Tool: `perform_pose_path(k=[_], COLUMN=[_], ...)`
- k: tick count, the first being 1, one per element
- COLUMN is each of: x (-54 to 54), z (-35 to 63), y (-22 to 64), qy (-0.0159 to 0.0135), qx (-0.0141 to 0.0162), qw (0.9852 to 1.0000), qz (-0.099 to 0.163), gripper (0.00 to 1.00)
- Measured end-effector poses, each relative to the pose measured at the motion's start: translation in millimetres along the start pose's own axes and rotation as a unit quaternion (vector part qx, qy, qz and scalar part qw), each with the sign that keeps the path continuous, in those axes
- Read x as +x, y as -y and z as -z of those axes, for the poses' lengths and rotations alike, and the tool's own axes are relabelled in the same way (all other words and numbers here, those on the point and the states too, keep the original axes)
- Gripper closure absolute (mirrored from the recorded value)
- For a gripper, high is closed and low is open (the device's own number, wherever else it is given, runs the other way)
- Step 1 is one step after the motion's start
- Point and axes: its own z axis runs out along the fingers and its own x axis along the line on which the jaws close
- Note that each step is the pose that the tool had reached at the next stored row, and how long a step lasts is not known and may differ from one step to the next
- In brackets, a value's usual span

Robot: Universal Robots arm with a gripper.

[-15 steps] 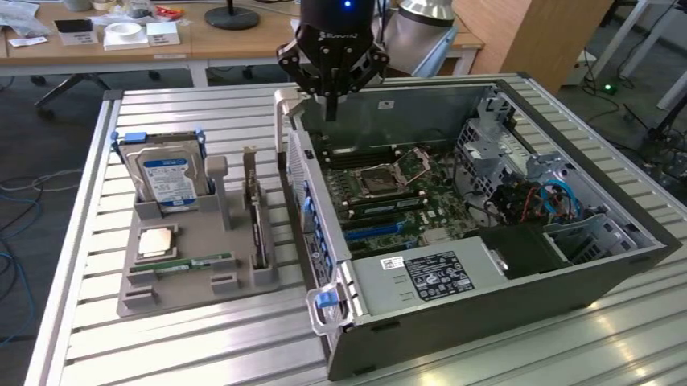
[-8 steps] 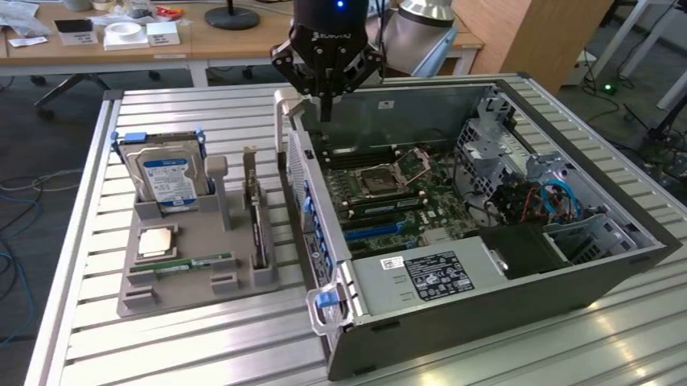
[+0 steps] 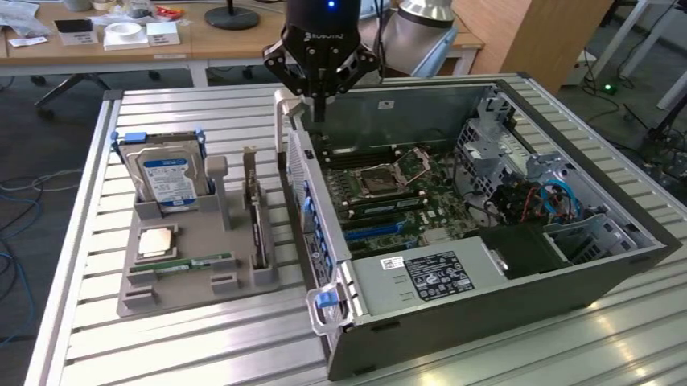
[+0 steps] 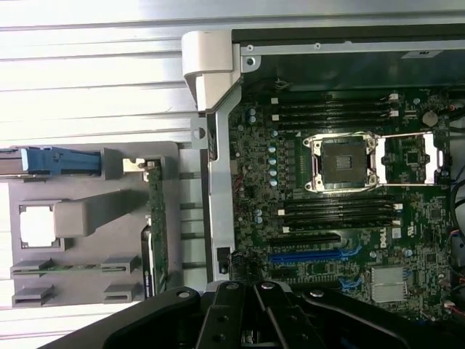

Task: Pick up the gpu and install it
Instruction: 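Reach for the gpu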

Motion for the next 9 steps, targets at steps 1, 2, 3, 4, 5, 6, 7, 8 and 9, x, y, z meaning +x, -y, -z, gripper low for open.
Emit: perform_pose_path(k=[1,2,3,4,5,6,7,8,9], x=[0.9,1.9,3.0,3.8,4.8,5.7,6.5,7.5,8.7], z=[0.0,0.0,0.0,0.1,0.1,0.1,0.1,0.1,0.1], y=[0.1,0.1,0.2,0.3,0.4,0.4,0.5,0.6,0.7], qy=[0.0,0.0,0.0,0.0,0.0,0.0,0.0001,0.0001,0.0001], qx=[0.0,0.0,0.0,0.0,0.0,0.0,0.0,-0.0001,0.0], qw=[1.0,1.0,1.0,1.0,1.0,1.0,1.0,1.0,1.0], qz=[0.0,0.0,0.0,0.0,0.0,0.0,0.0,0.0,0.0], gripper=[0.89,0.89,0.89,0.89,0.89,0.89,0.89,0.89,0.89])
